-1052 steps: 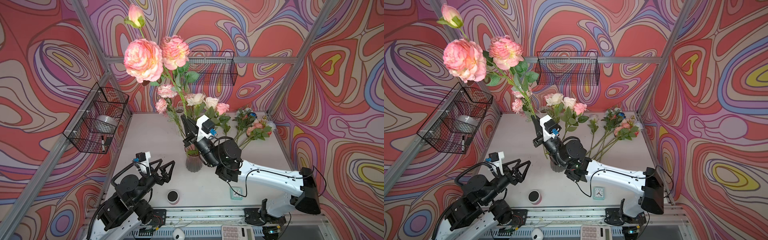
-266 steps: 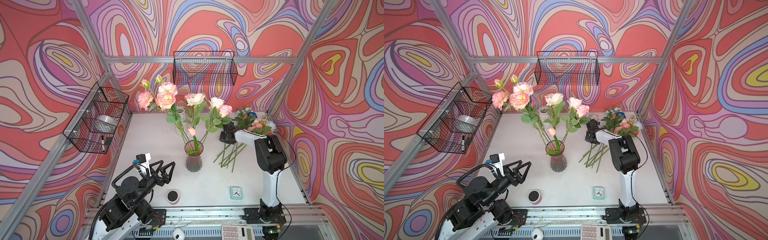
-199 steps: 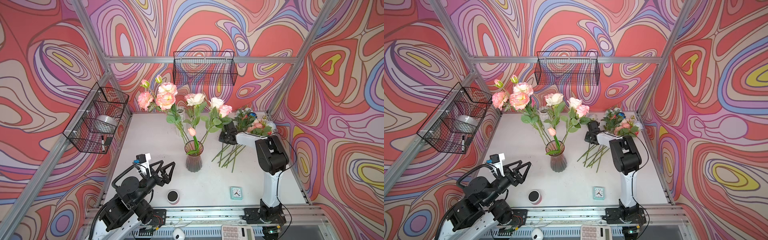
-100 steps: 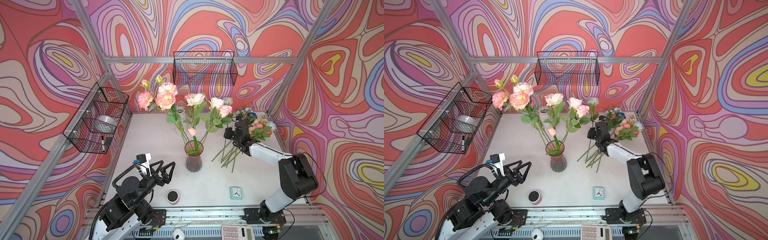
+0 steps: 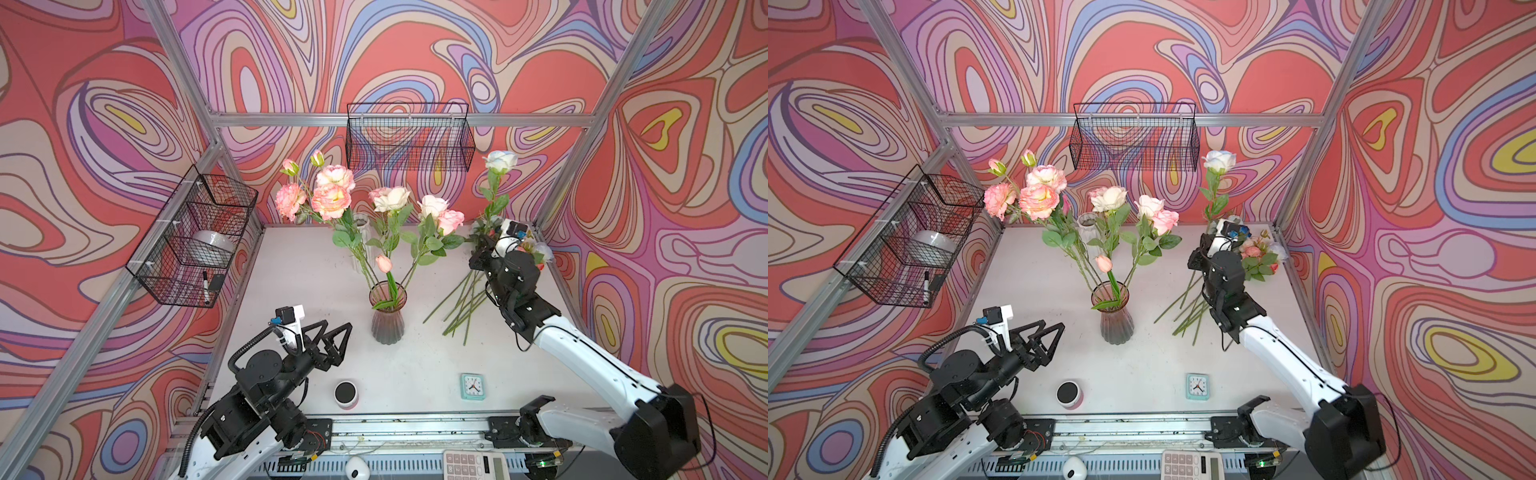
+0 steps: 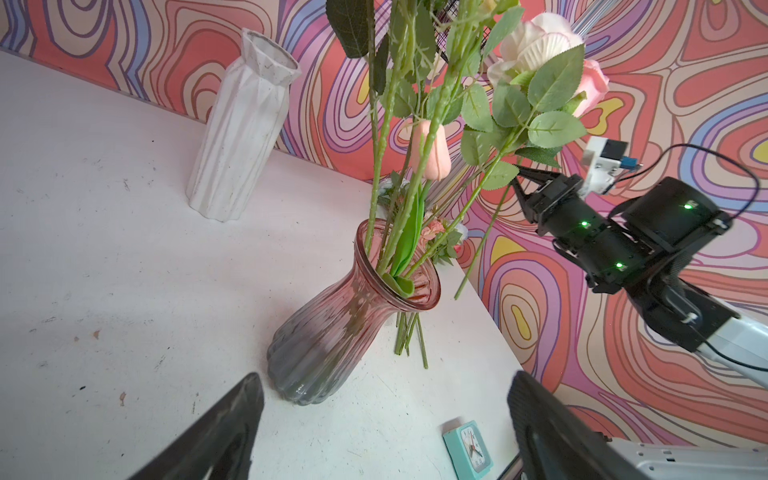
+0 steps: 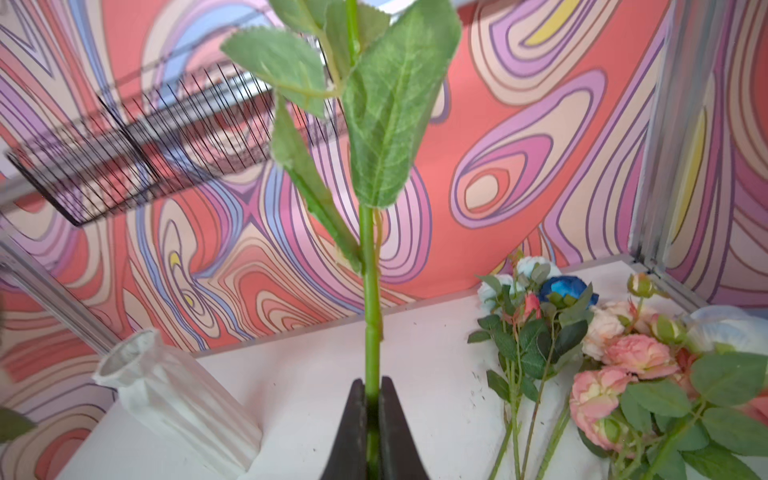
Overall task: Arrange the flowers into the vase
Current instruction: 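Lift the white rose upright out of the pile with the right gripper, then carry the white rose over the pink vase and lower its stem in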
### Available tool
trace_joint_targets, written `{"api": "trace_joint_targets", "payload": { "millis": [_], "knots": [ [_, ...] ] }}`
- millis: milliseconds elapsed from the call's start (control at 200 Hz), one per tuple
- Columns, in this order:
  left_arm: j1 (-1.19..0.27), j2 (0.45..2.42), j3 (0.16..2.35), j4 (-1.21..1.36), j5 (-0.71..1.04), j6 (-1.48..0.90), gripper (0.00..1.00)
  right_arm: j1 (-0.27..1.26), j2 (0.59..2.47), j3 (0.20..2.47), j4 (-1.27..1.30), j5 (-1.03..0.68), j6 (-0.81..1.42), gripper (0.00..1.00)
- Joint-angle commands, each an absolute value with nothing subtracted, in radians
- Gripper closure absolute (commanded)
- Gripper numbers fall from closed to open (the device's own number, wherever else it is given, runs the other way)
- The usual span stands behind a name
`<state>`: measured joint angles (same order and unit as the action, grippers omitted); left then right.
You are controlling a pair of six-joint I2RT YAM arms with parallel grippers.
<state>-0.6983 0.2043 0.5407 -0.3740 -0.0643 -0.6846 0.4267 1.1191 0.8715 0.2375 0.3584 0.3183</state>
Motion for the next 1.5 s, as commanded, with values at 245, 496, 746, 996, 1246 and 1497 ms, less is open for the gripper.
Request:
{"api": "trace_joint_targets", "payload": {
  "millis": [245, 496, 746, 996, 1246, 1497],
  "knots": [
    [-0.693, 0.209, 0.580, -0.394, -0.086, -0.670, 0.06, 0.534, 0.896, 0.941, 0.115, 0.126, 0.307, 1.00],
    [-0.692, 0.204, 0.586, -0.403, -0.094, -0.667, 0.06, 0.917, 1.028, 1.090, 0.211, 0.231, 0.121, 1.00],
    [-0.693, 0.201, 0.589, -0.403, -0.091, -0.674, 0.06, 1.061, 1.235, 1.130, 0.512, 0.328, -0.039, 1.00],
    [-0.693, 0.189, 0.593, -0.424, -0.098, -0.669, 0.06, 1.063, 1.393, 1.184, 0.665, 0.367, -0.100, 1.00],
    [-0.693, 0.187, 0.591, -0.426, -0.101, -0.666, 0.06, 1.063, 1.459, 1.222, 0.669, 0.379, -0.090, 1.00],
    [-0.693, 0.173, 0.586, -0.432, -0.110, -0.663, 0.06, 1.063, 1.456, 1.182, 0.653, 0.391, -0.081, 1.00]
  ]
}}
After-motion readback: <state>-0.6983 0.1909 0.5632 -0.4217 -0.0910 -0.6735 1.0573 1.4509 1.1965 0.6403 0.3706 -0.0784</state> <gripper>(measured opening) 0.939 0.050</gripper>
